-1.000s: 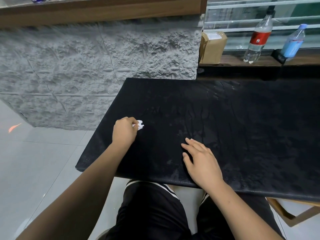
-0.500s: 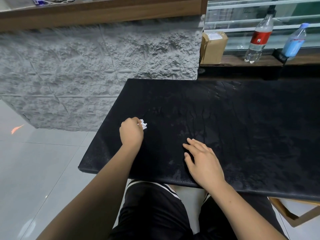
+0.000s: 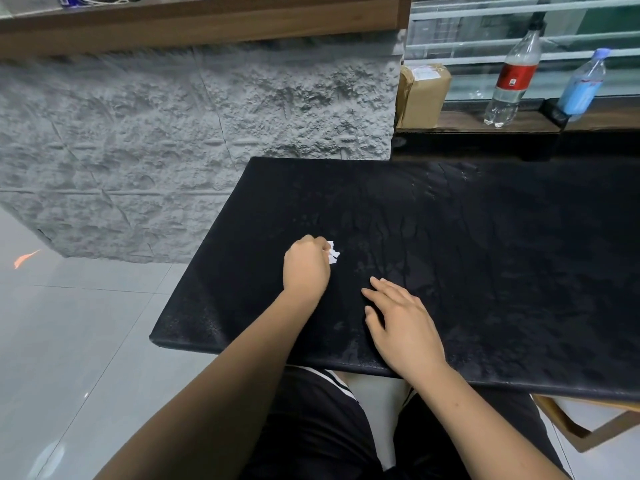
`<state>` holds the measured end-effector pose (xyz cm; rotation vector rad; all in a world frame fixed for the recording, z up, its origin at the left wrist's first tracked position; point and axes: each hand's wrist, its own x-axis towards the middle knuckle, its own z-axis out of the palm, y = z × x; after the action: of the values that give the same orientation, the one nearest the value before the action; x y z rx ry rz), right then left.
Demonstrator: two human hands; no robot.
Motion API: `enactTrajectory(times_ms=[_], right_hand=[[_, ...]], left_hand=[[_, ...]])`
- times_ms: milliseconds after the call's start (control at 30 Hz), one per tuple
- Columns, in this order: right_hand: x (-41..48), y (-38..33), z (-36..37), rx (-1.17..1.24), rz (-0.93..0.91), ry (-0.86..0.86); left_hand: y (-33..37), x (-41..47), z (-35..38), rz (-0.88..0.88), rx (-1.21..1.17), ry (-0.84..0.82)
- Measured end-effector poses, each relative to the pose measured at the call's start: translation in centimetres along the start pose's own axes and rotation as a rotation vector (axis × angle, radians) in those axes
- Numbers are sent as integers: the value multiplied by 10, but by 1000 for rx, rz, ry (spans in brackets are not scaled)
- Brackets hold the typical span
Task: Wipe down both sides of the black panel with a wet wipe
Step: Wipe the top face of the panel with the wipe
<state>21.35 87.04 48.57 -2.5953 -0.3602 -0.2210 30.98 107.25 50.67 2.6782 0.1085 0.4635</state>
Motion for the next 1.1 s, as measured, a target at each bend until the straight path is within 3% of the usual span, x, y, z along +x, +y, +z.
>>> enactTrajectory(times_ms=[267,800,1100], right_hand=[[-1,-1,-2,9,6,3],[0,0,0,19,9,0],[-1,0,0,14,8,2]], left_hand=[[-19,11,-8,77,-15,-71],[-98,48,-45,-125,103,-7],[-80,56,-32,-158,221,2]])
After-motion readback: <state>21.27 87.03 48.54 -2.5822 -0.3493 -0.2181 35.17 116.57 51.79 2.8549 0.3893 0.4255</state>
